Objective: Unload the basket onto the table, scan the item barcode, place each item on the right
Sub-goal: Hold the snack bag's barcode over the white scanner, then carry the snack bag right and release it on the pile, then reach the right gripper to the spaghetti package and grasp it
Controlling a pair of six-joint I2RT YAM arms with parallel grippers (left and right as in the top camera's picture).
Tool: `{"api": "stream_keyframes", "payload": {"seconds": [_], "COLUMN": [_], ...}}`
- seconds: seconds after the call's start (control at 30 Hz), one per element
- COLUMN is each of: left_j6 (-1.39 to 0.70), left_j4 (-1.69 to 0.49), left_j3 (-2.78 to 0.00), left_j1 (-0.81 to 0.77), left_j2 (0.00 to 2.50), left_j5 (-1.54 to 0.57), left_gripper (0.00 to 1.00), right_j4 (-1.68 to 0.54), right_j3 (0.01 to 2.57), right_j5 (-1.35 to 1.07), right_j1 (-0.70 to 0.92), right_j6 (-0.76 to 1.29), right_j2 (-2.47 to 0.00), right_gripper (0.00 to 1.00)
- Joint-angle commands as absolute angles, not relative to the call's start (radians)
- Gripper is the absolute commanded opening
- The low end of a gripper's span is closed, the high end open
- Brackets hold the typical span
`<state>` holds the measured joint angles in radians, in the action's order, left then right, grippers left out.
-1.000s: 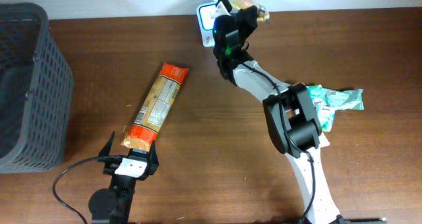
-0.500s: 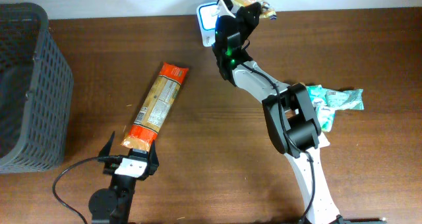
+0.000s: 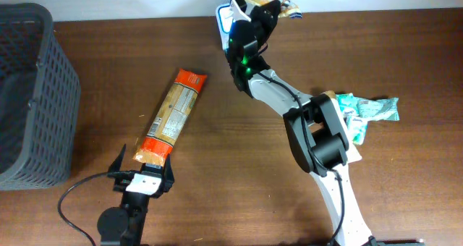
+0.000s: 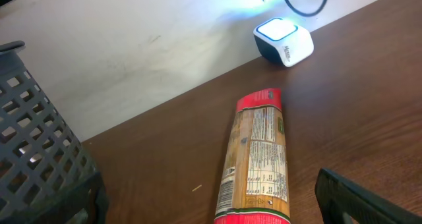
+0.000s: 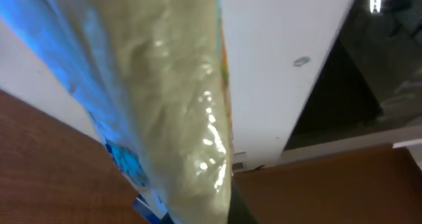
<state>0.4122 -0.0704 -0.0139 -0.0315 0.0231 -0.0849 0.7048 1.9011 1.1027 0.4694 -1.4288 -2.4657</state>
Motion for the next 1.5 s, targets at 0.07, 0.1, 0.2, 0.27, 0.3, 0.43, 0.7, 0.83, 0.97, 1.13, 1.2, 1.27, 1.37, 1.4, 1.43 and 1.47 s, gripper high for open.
{"api": "stream_keyframes", "payload": {"seconds": [0.07, 0.1, 0.2, 0.27, 0.3, 0.43, 0.7, 0.83, 0.97, 1.13, 1.2, 1.27, 1.37, 1.4, 1.43, 1.47], "left_j6": [0.424, 0.425, 0.425, 0.425, 0.424, 0.425, 0.424, 0.424, 0.424, 0.424, 0.425, 0.425, 0.425, 0.424, 0.424, 0.424], "left_j4": [-0.073, -0.073, -0.073, -0.073, -0.073, -0.073, -0.073, -0.073, -0.073, -0.073, -0.073, -0.073, -0.073, -0.073, -0.073, -0.073], "left_j3": [-0.009, -0.009, -0.009, -0.009, -0.009, -0.009, -0.009, -0.009, -0.009, -0.009, -0.009, -0.009, -0.009, -0.009, -0.009, -0.009], "left_j1": [-0.03, -0.03, -0.03, -0.03, -0.03, -0.03, -0.03, -0.03, -0.03, -0.03, -0.03, -0.03, -0.03, -0.03, -0.03, -0.03], "left_j2": [0.019, 0.019, 0.019, 0.019, 0.019, 0.019, 0.019, 0.019, 0.019, 0.019, 0.019, 0.019, 0.019, 0.019, 0.019, 0.019], "left_j5": [-0.081, -0.081, -0.081, -0.081, -0.081, -0.081, -0.081, -0.081, -0.081, -0.081, -0.081, -0.081, -0.081, -0.081, -0.081, -0.081], "left_gripper": [0.99, 0.99, 0.99, 0.99, 0.99, 0.99, 0.99, 0.99, 0.99, 0.99, 0.99, 0.99, 0.99, 0.99, 0.99, 0.99], "right_j4": [0.58, 0.358, -0.168, -0.379, -0.445, -0.774, -1.318, -1.433, -1.433, -1.42, -1.409, -1.409, -1.438, -1.456, -1.493, -1.509], "right_j3": [1.919, 1.919, 1.919, 1.919, 1.919, 1.919, 1.914, 1.874, 1.765, 1.617, 1.584, 1.585, 1.644, 1.674, 1.742, 1.784], "right_j5": [1.135, 1.1, 0.881, 0.704, 0.643, 0.204, -0.181, -0.27, -0.348, -0.332, -0.324, -0.32, -0.322, -0.322, -0.323, -0.34], "right_j1": [0.472, 0.477, 0.484, 0.491, 0.491, 0.443, -0.038, -0.21, -0.312, -0.392, -0.414, -0.431, -0.438, -0.437, -0.423, -0.404], "right_j6": [-1.333, -1.229, -0.82, -0.601, -0.528, -0.162, 0.01, -0.103, -0.127, -0.126, -0.126, -0.126, -0.126, -0.126, -0.126, -0.126], "right_j2": [-2.231, -2.189, -2.096, -2.007, -1.968, -1.777, -1.759, -1.887, -1.927, -1.927, -1.927, -1.927, -1.927, -1.927, -1.927, -1.927], "right_gripper": [0.04, 0.04, 0.04, 0.04, 0.04, 0.04, 0.04, 0.04, 0.04, 0.04, 0.2, 0.46, 0.52, 0.52, 0.52, 0.52]}}
